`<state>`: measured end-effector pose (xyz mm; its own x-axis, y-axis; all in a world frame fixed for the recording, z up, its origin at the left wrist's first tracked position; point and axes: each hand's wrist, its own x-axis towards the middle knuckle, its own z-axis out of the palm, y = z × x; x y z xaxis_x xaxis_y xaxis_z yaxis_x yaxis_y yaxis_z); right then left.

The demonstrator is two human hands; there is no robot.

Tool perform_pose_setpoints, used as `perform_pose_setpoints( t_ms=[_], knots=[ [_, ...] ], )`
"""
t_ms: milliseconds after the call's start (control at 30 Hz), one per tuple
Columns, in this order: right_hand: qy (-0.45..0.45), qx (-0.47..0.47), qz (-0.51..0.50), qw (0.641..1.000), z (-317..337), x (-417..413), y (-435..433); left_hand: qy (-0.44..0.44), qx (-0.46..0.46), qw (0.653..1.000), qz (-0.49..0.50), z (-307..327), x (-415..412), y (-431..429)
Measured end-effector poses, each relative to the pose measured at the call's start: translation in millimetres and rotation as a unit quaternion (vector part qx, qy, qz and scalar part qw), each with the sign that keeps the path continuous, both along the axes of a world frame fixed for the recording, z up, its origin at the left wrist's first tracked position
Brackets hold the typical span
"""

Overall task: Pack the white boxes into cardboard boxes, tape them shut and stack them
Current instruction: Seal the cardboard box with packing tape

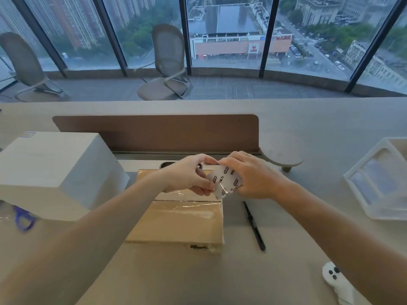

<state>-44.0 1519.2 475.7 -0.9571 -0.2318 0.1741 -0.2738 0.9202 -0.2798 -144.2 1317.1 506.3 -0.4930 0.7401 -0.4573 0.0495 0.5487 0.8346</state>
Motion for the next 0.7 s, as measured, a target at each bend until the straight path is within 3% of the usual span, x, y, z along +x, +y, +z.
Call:
perform_pose_setpoints(
  t_ms=[233, 300, 467, 700],
  knots=[
    [0.085, 0.088, 0.045, 0.992, 7.1, 25.2, 21.4, -0.011, -0.079, 0.996, -0.032, 1.7, 1.5, 42.6],
    [0.123, 0.063, 0.012, 0.990, 1.6, 33.3, 32.4, -0.009, -0.072, 0.997, -0.012, 5.2, -1.1, 57.3],
    [0.198, -0.035, -0.121, 0.972, -16.4, 55.4, 54.3, -0.106, -0.022, 0.994, 0.013, 6.8, -11.8, 90.9],
    [0.210, -0.153, -0.276, 0.925, -67.1, 71.7, 83.9, -0.083, -0.035, 0.996, 0.026, -6.4, -21.3, 159.1]
  ],
)
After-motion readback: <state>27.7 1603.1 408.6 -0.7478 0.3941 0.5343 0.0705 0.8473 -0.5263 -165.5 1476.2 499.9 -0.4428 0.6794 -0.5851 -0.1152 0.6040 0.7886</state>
